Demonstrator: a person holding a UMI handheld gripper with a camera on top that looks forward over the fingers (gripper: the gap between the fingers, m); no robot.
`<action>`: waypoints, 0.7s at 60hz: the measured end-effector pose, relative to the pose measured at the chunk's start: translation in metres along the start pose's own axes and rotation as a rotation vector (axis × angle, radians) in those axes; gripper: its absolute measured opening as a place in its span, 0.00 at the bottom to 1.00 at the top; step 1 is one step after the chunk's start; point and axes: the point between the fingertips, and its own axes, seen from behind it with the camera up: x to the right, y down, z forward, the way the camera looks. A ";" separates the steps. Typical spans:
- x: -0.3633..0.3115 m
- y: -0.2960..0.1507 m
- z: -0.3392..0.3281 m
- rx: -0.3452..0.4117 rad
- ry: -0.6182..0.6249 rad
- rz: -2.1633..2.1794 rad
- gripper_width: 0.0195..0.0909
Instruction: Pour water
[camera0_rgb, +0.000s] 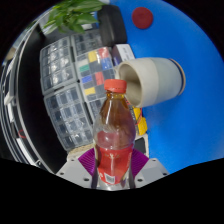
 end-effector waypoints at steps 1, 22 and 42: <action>0.000 0.000 0.001 -0.001 0.004 0.016 0.33; -0.004 0.005 -0.011 -0.072 0.042 -0.267 0.33; -0.119 -0.107 -0.062 0.160 0.082 -1.440 0.33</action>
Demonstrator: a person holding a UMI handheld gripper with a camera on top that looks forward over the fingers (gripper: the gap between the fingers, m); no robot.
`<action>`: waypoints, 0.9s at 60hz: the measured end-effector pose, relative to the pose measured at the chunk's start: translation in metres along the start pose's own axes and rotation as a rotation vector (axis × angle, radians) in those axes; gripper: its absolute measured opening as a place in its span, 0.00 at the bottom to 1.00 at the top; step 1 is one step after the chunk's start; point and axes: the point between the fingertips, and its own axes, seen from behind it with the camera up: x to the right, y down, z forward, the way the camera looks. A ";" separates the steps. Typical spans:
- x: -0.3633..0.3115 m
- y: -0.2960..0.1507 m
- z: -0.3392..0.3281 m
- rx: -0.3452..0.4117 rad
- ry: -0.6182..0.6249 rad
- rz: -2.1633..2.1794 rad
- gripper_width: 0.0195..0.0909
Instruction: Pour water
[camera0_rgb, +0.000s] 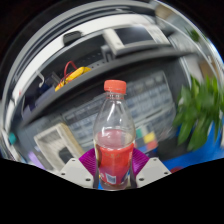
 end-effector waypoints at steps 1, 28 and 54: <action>0.008 -0.005 -0.001 0.010 0.019 -0.060 0.33; 0.192 0.032 0.025 -0.053 0.203 -0.421 0.33; 0.215 0.078 0.032 -0.026 0.169 -0.411 0.44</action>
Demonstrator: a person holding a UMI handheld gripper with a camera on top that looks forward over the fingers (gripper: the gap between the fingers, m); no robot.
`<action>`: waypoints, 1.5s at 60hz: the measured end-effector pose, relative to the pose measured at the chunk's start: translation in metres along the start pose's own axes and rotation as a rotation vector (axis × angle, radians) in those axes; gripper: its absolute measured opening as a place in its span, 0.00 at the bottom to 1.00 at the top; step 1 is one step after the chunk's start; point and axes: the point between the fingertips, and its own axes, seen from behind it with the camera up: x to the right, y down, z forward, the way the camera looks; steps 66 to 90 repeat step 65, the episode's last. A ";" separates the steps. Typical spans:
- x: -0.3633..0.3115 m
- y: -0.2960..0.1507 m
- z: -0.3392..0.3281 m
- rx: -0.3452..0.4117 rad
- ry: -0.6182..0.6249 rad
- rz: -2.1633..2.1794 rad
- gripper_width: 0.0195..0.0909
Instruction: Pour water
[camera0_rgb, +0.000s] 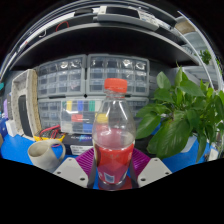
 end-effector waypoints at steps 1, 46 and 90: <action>0.000 0.001 0.001 -0.009 0.002 0.000 0.45; -0.060 -0.029 -0.140 -0.180 -0.061 0.026 0.77; -0.071 -0.053 -0.163 -0.166 -0.043 0.016 0.77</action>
